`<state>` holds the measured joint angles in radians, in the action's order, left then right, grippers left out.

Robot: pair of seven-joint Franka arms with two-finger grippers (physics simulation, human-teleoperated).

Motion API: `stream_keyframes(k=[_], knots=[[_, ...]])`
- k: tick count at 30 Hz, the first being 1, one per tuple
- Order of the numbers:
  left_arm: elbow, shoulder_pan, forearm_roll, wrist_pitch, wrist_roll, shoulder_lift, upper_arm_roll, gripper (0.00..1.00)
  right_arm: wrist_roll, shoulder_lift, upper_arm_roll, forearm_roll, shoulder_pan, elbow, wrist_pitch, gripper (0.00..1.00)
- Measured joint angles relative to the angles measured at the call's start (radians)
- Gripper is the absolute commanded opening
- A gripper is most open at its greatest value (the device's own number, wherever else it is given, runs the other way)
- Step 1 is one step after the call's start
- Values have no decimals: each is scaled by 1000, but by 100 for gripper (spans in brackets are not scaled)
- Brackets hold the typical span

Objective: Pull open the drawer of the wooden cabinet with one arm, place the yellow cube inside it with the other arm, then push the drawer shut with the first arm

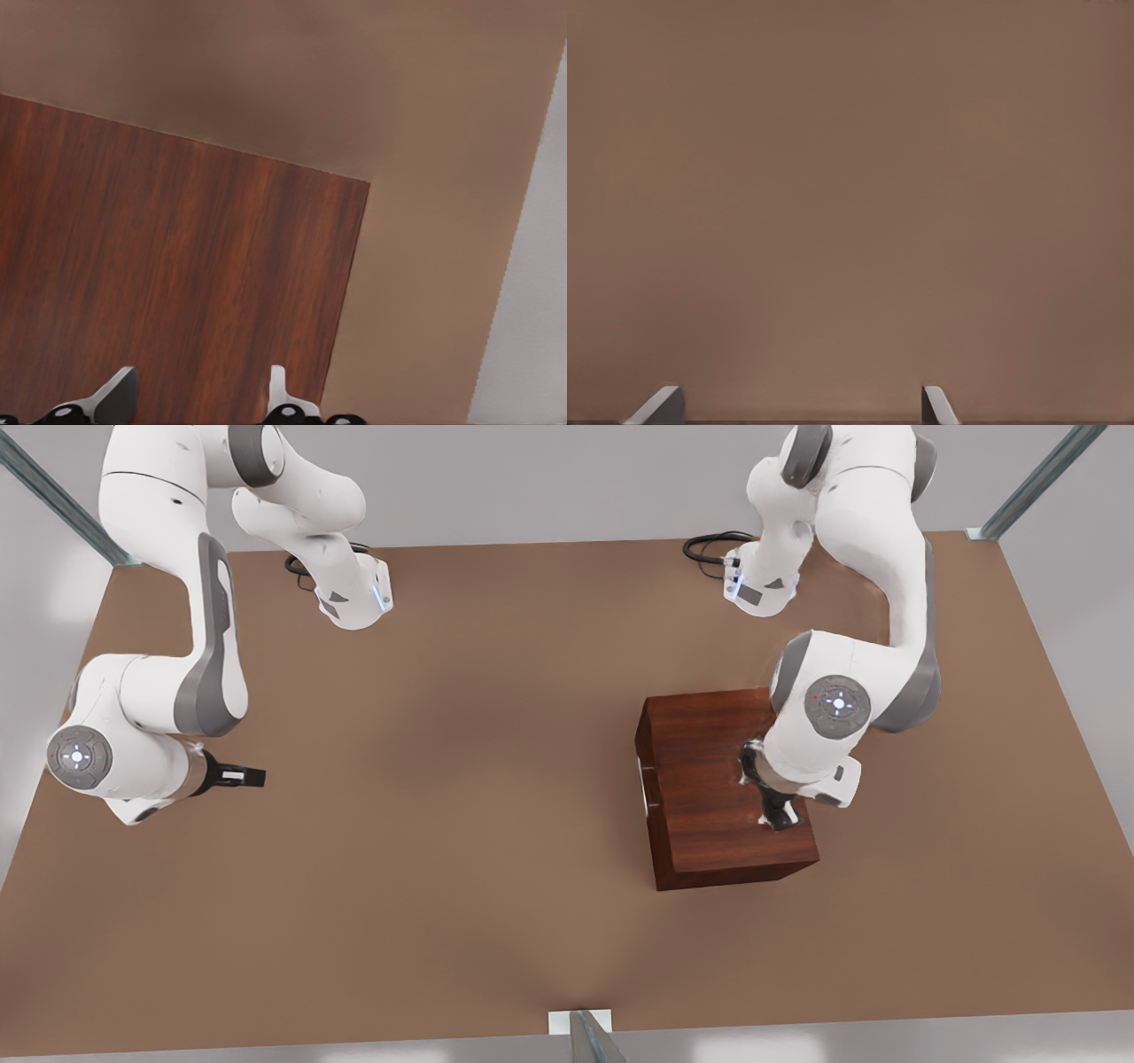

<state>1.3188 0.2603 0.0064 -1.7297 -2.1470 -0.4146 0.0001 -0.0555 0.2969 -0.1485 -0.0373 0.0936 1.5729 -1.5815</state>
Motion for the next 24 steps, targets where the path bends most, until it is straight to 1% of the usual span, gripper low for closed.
stream_keyframes(k=[1, 2, 4, 6, 7, 15, 24], knots=[[6, -105, -48, 30, 104, 40, -1, 100, 4, 3, 0, 0, 2, 0, 9, 100], [-13, -160, -70, 57, 211, 60, -5, 100, 7, 4, 0, 1, 3, 0, 17, 100], [-16, -188, -99, 92, 425, 82, -11, 100, 13, 5, 0, 2, 4, -3, 29, 100], [182, -189, -103, 49, 627, 199, -13, 100, 18, 5, 0, 3, 6, -17, 43, 100], [202, -187, -101, 29, 721, 216, -15, 100, 20, 5, 0, 4, 6, -21, 49, 100], [180, -173, -93, -35, 1306, 211, -17, 100, 35, 5, 1, 2, 6, -25, 74, 100], [148, -170, -94, -25, 1709, 201, -17, 100, 46, 5, 1, 0, 6, -26, 85, 100]])
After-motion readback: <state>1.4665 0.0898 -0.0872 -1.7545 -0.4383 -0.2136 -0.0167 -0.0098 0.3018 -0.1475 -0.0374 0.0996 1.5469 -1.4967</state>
